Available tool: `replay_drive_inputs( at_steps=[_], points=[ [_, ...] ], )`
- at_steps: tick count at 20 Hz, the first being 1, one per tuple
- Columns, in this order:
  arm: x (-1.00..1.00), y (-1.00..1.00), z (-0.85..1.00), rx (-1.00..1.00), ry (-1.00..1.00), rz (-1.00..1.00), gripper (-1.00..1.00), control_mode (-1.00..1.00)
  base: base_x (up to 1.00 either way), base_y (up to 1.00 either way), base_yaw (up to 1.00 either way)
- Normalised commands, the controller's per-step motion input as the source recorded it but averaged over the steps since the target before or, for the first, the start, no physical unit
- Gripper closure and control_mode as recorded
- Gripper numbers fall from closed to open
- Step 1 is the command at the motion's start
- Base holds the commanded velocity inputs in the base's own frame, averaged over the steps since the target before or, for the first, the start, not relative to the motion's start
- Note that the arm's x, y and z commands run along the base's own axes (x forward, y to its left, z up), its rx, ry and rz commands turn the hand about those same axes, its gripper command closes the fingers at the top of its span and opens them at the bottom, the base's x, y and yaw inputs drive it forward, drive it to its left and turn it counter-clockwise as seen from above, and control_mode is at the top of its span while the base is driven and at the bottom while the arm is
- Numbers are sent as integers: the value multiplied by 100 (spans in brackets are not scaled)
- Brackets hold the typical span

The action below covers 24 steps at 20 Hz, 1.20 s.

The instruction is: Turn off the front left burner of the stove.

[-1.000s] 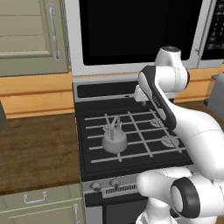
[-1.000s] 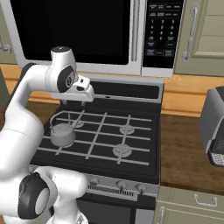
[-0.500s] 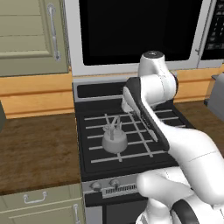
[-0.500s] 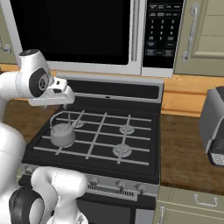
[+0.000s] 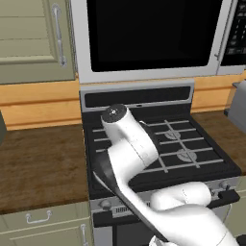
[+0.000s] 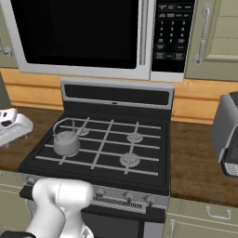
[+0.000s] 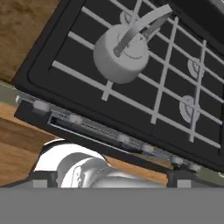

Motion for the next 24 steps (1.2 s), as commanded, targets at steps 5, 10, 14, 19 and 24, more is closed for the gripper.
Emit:
replay_drive_inputs(
  at_steps=[5, 10, 14, 19, 24],
  points=[
    [-78, 100, -77, -38, -9, 26, -100, -100, 0, 0, 0],
    [-20, 82, -72, -30, -5, 27, -100, -100, 0, 0, 0],
    [-17, 32, -77, -46, -7, 27, -100, -100, 0, 0, 0],
    [-2, 42, -96, -42, -5, 20, -100, -100, 0, 0, 0],
    [0, 7, -68, -7, -20, 5, -100, -100, 0, 0, 0]
  ],
)
